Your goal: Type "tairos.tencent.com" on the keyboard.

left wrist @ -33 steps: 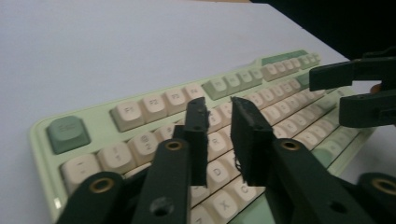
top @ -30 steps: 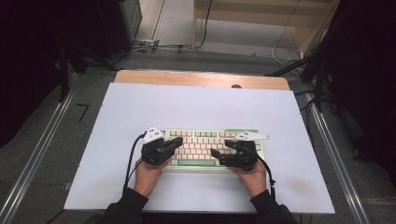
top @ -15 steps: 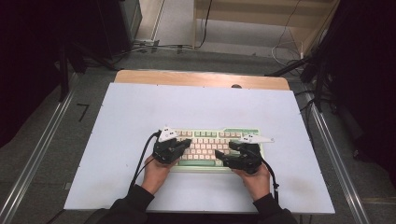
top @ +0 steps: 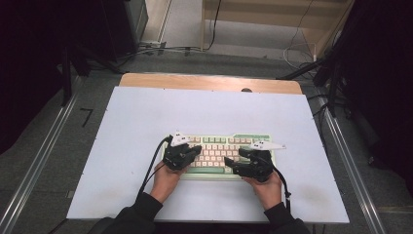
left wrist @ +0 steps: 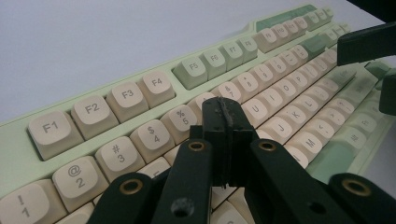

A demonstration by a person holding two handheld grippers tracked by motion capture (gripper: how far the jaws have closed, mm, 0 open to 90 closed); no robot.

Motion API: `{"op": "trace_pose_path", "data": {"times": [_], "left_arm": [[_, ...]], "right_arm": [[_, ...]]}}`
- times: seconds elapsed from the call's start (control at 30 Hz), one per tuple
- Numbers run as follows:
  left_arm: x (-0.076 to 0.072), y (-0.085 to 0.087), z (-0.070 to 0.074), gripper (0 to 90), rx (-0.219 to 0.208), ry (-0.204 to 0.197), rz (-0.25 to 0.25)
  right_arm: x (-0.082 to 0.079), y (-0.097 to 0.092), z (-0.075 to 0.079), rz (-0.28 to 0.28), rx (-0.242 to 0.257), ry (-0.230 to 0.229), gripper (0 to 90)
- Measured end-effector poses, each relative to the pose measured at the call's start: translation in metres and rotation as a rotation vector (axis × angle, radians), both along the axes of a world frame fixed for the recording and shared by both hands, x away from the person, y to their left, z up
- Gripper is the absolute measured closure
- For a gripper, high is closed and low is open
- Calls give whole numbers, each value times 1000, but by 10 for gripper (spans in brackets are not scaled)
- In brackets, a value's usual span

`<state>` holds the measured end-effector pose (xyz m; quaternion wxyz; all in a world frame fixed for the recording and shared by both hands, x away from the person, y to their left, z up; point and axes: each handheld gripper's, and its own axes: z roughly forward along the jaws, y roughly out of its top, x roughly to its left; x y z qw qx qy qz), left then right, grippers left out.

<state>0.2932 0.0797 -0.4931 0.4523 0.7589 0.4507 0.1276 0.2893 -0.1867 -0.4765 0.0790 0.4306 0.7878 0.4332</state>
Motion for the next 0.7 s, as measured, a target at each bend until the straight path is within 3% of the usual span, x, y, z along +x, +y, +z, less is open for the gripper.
{"op": "trace_pose_path", "data": {"times": [0.7], "left_arm": [[4, -2, -3, 900, 3, 28, 5]], "right_arm": [[0, 0, -1, -2, -1, 2, 279]]}}
